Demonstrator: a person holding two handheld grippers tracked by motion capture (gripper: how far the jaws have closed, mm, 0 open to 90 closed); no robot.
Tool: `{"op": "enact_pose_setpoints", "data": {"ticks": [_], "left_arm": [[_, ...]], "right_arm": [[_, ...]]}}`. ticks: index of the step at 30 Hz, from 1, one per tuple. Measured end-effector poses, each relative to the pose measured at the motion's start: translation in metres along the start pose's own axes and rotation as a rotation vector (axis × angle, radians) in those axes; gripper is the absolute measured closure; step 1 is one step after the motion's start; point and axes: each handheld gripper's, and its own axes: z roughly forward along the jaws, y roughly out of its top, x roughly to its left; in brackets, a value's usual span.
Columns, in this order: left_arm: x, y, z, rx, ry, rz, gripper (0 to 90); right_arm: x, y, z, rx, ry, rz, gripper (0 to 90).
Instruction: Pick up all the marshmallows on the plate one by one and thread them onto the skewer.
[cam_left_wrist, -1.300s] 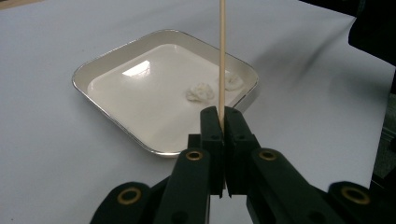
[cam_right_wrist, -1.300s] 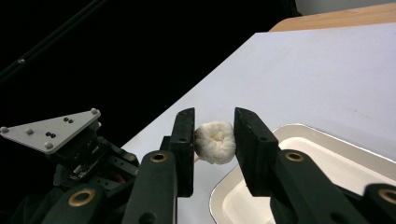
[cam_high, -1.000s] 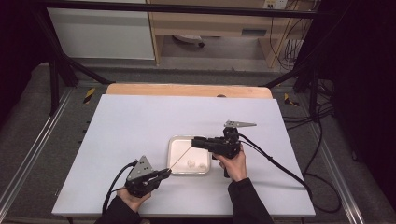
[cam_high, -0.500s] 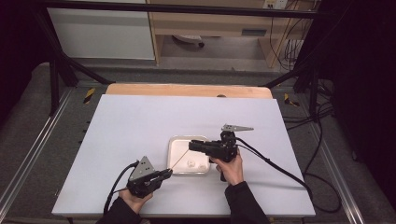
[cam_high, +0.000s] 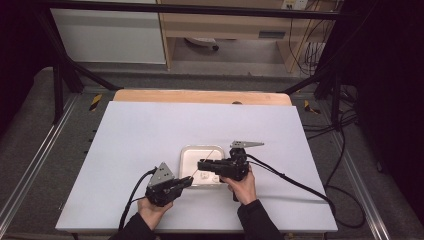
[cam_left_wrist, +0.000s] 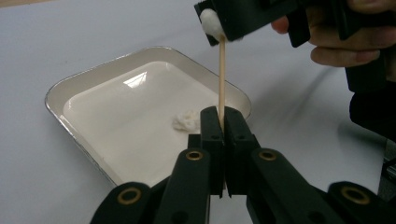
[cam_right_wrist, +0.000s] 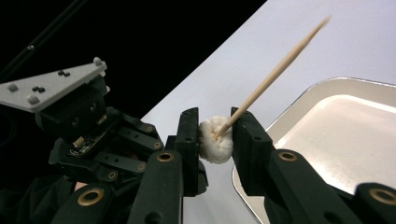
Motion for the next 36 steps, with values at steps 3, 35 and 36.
{"op": "enact_pose_setpoints", "data": {"ticks": [3,35,36], "left_arm": [[-0.002,0.004,0.005,-0.004,0.002,-0.002,88.2],[0.021,-0.01,-0.034,0.02,0.065,0.015,88.1],[0.022,-0.012,-0.036,0.025,0.067,0.014,88.1]], "right_arm": [[0.0,-0.002,0.001,0.007,-0.003,-0.007,73.8],[0.004,0.003,-0.023,0.117,-0.289,-0.333,9.4],[0.003,0.003,-0.023,0.121,-0.292,-0.337,8.9]]}}
